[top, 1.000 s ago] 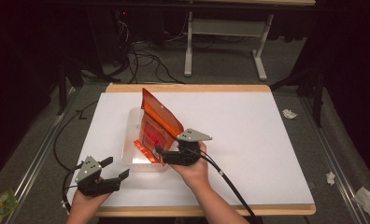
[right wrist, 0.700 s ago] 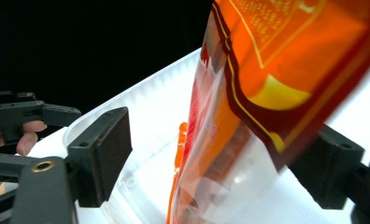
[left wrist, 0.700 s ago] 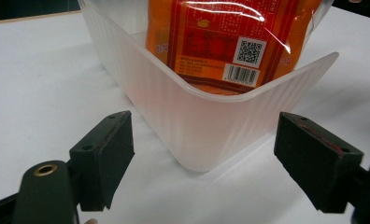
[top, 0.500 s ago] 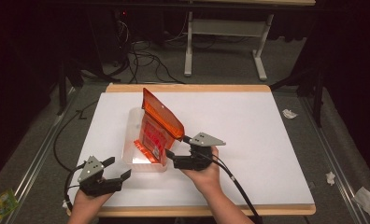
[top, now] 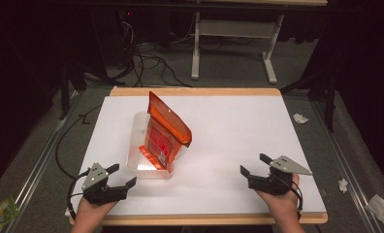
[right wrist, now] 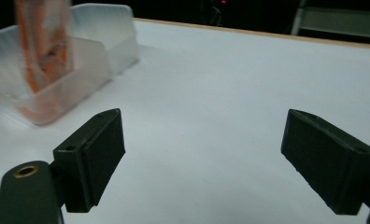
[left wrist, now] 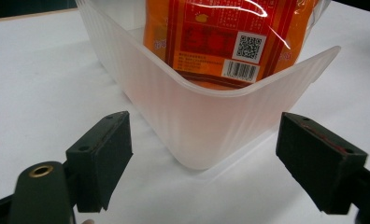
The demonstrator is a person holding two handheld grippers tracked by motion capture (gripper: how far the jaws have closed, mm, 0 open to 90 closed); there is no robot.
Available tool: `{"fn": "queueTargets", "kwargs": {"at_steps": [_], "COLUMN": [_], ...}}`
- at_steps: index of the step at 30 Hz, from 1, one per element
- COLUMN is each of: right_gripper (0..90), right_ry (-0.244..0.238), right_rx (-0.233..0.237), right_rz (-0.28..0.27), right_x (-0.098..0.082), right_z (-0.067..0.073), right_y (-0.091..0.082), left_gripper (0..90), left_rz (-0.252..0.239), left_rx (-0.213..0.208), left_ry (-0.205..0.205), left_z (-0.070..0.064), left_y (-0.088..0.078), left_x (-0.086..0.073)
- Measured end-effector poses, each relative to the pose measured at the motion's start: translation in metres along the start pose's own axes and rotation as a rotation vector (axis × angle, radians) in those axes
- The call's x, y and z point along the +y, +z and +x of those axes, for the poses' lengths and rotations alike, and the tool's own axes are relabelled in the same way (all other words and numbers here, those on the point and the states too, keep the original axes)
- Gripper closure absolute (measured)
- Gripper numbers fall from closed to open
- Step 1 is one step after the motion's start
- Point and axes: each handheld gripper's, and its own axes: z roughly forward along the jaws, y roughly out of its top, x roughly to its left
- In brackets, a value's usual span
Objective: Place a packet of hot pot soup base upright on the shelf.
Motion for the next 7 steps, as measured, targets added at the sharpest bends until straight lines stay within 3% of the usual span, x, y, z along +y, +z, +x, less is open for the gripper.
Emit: {"fn": "queueTargets", "kwargs": {"at_steps": [2,3,7], "right_gripper": [13.3,11.6,12.1], "right_ry": [0.015,0.046,0.058], "right_rx": [-0.008,-0.019,-0.012], "right_rz": [0.001,0.005,-0.008], "right_x": [-0.0043,-0.0066,-0.0037], "right_z": [-0.0058,-0.013,-0.0147], "right_y": [-0.0032,-0.0046,-0.0013], "left_gripper": [18.9,18.7,18.7], "left_rz": [0.001,-0.001,0.0], "left_rx": [0.001,0.004,0.009], "left_ry": [-0.006,-0.006,-0.001], "left_z": [-0.0004,-0.001,-0.0024], "left_y": [0.0011,0.0016,0.0016], "left_x": [-0.0002,0.0002,0.0003]}}
